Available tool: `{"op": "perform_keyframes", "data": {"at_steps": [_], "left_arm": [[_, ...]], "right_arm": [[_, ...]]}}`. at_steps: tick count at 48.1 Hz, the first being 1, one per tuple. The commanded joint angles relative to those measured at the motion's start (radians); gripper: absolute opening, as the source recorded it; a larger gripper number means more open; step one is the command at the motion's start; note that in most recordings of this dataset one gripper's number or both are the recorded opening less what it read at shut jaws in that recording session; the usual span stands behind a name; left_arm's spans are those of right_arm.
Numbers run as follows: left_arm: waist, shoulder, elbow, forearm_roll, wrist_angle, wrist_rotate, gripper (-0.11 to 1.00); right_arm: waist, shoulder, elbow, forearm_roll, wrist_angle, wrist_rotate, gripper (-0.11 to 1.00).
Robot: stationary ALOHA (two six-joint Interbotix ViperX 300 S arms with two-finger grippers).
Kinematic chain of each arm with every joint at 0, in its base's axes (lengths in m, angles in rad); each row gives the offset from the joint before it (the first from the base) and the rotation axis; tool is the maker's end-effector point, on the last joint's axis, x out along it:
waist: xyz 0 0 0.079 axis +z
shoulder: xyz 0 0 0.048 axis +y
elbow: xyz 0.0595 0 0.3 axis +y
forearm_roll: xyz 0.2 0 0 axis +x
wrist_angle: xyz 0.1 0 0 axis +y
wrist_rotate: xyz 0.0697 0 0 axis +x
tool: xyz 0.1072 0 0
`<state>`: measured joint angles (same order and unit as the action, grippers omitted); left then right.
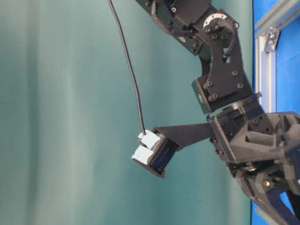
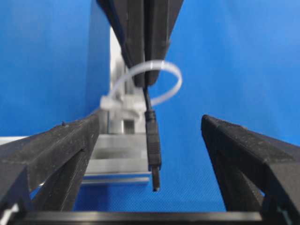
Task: Insert the wire through the string loop located on the left side.
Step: 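Bring the open left gripper to the plug emerging past the loop, then close the left gripper on the cable plug beyond the loop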
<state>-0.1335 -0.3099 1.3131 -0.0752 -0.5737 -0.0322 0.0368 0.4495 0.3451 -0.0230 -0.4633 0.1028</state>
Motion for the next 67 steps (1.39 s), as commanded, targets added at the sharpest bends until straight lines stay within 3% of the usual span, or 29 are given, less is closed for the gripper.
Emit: {"op": "perform_keyframes", "data": {"at_steps": [1, 12, 58, 67], "left_arm": [[-0.003, 0.063, -0.043, 0.0, -0.011, 0.0, 0.9], [-0.003, 0.184, -0.092, 0.0, -0.014, 0.0, 0.9], [-0.003, 0.175, -0.08, 0.0, -0.046, 0.0, 0.9], [0.0, 0.173, -0.078, 0.0, -0.098, 0.005, 0.85]], "right_arm": [[-0.002, -0.021, -0.021, 0.0, -0.008, 0.0, 0.0], [-0.002, -0.021, -0.02, 0.0, -0.005, 0.0, 0.0], [-0.002, -0.021, -0.021, 0.0, -0.003, 0.0, 0.0], [-0.002, -0.021, -0.02, 0.0, -0.003, 0.0, 0.0]]}}
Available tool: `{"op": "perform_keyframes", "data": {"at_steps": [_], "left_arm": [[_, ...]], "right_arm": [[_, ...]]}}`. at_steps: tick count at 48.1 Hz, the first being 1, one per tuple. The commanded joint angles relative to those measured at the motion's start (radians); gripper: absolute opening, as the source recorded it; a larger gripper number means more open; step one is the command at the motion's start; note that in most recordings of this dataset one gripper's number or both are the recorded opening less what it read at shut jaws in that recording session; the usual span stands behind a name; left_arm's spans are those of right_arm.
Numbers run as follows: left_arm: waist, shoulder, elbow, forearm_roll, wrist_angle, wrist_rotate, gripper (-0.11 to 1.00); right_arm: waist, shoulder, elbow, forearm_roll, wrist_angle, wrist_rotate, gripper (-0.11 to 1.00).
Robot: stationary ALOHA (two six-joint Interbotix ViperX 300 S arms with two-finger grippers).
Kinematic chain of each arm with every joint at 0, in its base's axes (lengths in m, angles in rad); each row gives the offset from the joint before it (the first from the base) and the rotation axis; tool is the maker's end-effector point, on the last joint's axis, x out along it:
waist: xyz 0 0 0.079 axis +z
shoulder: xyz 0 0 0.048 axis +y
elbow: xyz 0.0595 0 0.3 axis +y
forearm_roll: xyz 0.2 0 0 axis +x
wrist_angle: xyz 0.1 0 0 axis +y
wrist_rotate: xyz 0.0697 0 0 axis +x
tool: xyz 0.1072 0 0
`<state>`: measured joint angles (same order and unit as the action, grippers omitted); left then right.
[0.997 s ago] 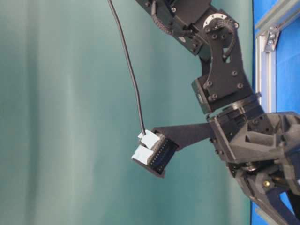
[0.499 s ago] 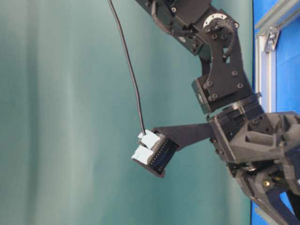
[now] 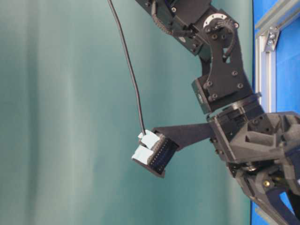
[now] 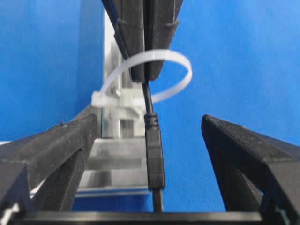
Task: Insert the wire through the string loop located on the left side.
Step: 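Close the left gripper on the cable plug beyond the loop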
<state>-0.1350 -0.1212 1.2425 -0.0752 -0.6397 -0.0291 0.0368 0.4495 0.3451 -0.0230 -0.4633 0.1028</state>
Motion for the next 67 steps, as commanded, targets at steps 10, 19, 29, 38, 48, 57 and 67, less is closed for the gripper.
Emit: {"op": "perform_keyframes", "data": {"at_steps": [10, 19, 29, 38, 48, 57, 67], "left_arm": [[0.0, -0.015, -0.006, 0.0, -0.063, 0.002, 0.36], [-0.002, -0.017, -0.003, 0.0, -0.057, -0.002, 0.06], [-0.002, -0.017, -0.003, 0.0, -0.057, 0.0, 0.06], [-0.002, -0.017, -0.005, 0.0, -0.055, -0.002, 0.06], [-0.002, -0.017, -0.003, 0.0, -0.055, -0.002, 0.06], [-0.002, -0.017, -0.003, 0.0, -0.055, 0.0, 0.06], [-0.002, -0.017, -0.003, 0.0, -0.055, 0.0, 0.06]], "right_arm": [[-0.002, -0.021, -0.02, 0.0, -0.003, 0.0, 0.0], [-0.002, -0.021, -0.02, 0.0, 0.009, 0.0, 0.0], [-0.002, -0.021, -0.02, 0.0, 0.015, -0.002, 0.0], [-0.002, -0.021, -0.02, -0.002, 0.015, -0.002, 0.0], [-0.002, -0.021, -0.02, -0.002, 0.021, -0.002, 0.01], [-0.002, -0.021, -0.02, 0.003, 0.035, 0.009, 0.21], [-0.002, -0.026, -0.015, 0.008, 0.071, 0.009, 0.81]]}}
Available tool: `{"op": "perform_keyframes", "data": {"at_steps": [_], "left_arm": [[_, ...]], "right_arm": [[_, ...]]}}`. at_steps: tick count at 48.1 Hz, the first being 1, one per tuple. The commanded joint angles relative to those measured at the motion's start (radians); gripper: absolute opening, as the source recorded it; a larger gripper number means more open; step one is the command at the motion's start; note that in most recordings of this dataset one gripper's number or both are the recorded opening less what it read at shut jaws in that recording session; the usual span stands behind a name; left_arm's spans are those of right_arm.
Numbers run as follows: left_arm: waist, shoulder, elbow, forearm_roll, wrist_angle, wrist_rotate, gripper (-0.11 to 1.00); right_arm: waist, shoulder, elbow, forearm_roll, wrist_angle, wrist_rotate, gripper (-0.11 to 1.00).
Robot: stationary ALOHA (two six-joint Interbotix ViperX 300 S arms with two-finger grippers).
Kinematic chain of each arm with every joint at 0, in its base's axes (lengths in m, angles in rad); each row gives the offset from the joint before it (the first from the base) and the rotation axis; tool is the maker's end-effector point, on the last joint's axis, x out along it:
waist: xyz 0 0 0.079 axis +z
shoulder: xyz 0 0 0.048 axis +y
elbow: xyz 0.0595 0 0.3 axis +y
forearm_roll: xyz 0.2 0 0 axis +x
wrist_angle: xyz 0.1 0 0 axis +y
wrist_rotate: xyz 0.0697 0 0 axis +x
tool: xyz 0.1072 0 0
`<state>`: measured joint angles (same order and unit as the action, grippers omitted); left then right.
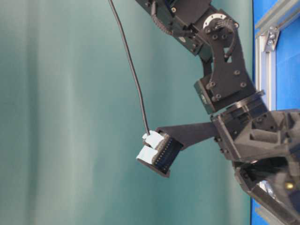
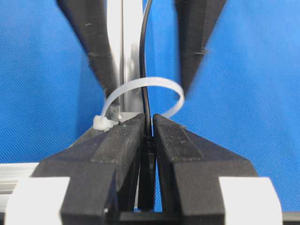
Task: Insert the wire through the string loop located on the left side.
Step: 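Close the left gripper on the cable plug beyond the loop, then pull the cable leftward through the loop with the left gripper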
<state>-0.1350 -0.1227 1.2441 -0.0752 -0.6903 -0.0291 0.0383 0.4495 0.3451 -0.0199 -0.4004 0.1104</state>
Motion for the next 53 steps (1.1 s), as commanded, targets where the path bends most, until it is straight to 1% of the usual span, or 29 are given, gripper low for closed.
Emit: {"op": "perform_keyframes", "data": {"at_steps": [1, 3, 4, 7, 17, 23, 26, 31, 37, 41, 49, 53], "left_arm": [[-0.002, -0.015, -0.005, 0.0, -0.005, 0.0, 0.06], [-0.002, -0.015, -0.006, 0.0, -0.005, 0.0, 0.06], [-0.002, -0.017, -0.006, 0.0, -0.005, 0.0, 0.06], [-0.002, -0.015, -0.006, 0.0, -0.005, 0.0, 0.06], [-0.003, -0.023, -0.002, 0.0, -0.003, 0.0, 0.06], [-0.002, -0.066, 0.021, 0.0, 0.023, 0.0, 0.06], [-0.002, -0.104, 0.04, 0.0, 0.058, 0.0, 0.06], [-0.003, -0.176, 0.067, 0.0, 0.135, -0.003, 0.06], [-0.003, -0.282, 0.086, 0.0, 0.272, -0.005, 0.06], [-0.002, -0.379, 0.094, 0.0, 0.382, -0.003, 0.06], [-0.002, -0.565, 0.12, -0.003, 0.558, -0.005, 0.06], [-0.002, -0.667, 0.133, -0.003, 0.658, -0.02, 0.06]], "right_arm": [[-0.003, -0.026, -0.014, 0.005, 0.008, 0.002, 0.85], [-0.003, -0.028, -0.014, 0.005, 0.008, 0.002, 0.93], [-0.003, -0.028, -0.014, 0.006, 0.008, 0.002, 0.94], [-0.003, -0.028, -0.014, 0.005, 0.008, 0.002, 0.92], [-0.003, -0.034, -0.006, 0.005, 0.008, 0.002, 0.93], [-0.003, -0.043, 0.008, 0.005, 0.008, 0.002, 0.93], [-0.003, -0.049, 0.017, 0.005, 0.006, 0.002, 0.93], [-0.003, -0.06, 0.029, 0.006, 0.006, 0.002, 0.93], [-0.003, -0.071, 0.038, 0.006, 0.002, 0.0, 0.93], [-0.003, -0.075, 0.044, 0.005, -0.002, -0.002, 0.93], [-0.003, -0.077, 0.049, 0.005, -0.002, -0.002, 0.93], [0.0, -0.078, 0.051, 0.005, -0.002, -0.002, 0.93]]}}
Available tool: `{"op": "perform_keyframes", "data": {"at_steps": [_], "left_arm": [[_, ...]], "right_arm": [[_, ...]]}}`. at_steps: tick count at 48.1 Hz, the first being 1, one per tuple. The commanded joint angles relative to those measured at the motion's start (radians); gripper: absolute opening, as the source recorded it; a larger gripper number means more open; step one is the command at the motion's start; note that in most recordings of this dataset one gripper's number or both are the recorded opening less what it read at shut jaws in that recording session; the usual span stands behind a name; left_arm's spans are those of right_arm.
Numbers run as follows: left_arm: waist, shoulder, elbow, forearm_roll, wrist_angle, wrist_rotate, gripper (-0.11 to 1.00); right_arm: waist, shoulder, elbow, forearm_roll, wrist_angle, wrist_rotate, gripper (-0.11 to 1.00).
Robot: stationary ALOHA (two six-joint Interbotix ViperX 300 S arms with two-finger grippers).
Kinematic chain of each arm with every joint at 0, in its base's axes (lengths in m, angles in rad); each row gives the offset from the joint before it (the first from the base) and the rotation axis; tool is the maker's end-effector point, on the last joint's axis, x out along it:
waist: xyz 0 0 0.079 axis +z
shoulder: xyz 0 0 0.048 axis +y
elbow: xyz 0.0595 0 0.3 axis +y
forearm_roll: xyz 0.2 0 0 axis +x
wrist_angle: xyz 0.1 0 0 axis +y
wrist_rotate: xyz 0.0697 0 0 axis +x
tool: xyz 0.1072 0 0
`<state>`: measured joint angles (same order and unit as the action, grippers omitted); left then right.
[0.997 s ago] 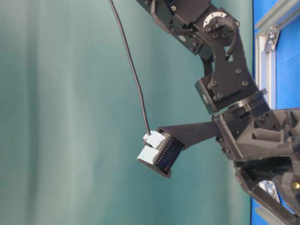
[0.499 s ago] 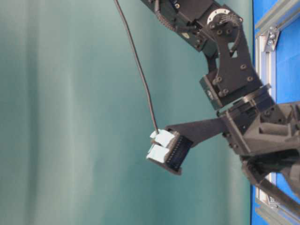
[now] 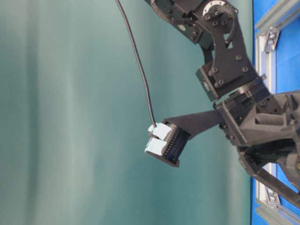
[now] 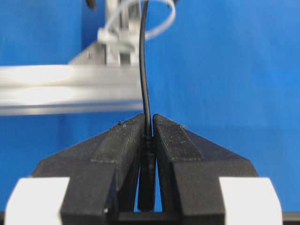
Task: Insert the wire through the string loop located on the left side.
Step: 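Pull the cable leftward through the loop with the left gripper, then open both grippers and withdraw the right gripper upward from the loop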
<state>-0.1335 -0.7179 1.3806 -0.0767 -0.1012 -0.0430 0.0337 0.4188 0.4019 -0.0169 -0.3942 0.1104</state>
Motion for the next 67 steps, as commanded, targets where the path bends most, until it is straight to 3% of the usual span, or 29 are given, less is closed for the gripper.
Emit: {"op": "perform_keyframes", "data": {"at_steps": [1, 11, 51, 53, 63, 67], "left_arm": [[-0.003, -0.098, -0.003, -0.002, 0.095, -0.015, 0.06], [-0.003, -0.273, 0.005, 0.0, 0.178, -0.087, 0.06], [-0.003, -0.221, 0.014, 0.014, 0.138, -0.074, 0.07], [-0.003, -0.219, 0.014, 0.014, 0.138, -0.075, 0.12], [-0.003, -0.221, 0.014, 0.014, 0.141, -0.077, 0.73], [-0.003, -0.222, 0.014, 0.014, 0.141, -0.077, 0.72]], "right_arm": [[0.005, -0.048, -0.005, 0.002, -0.008, -0.002, 0.93], [0.005, -0.049, -0.005, 0.002, -0.009, -0.002, 0.93], [0.005, -0.052, -0.005, 0.002, -0.014, -0.002, 0.93], [0.005, -0.054, -0.005, 0.002, -0.014, -0.002, 0.93], [0.005, -0.057, -0.005, 0.002, -0.014, -0.002, 0.93], [0.005, -0.06, -0.003, 0.002, -0.014, -0.002, 0.93]]}}
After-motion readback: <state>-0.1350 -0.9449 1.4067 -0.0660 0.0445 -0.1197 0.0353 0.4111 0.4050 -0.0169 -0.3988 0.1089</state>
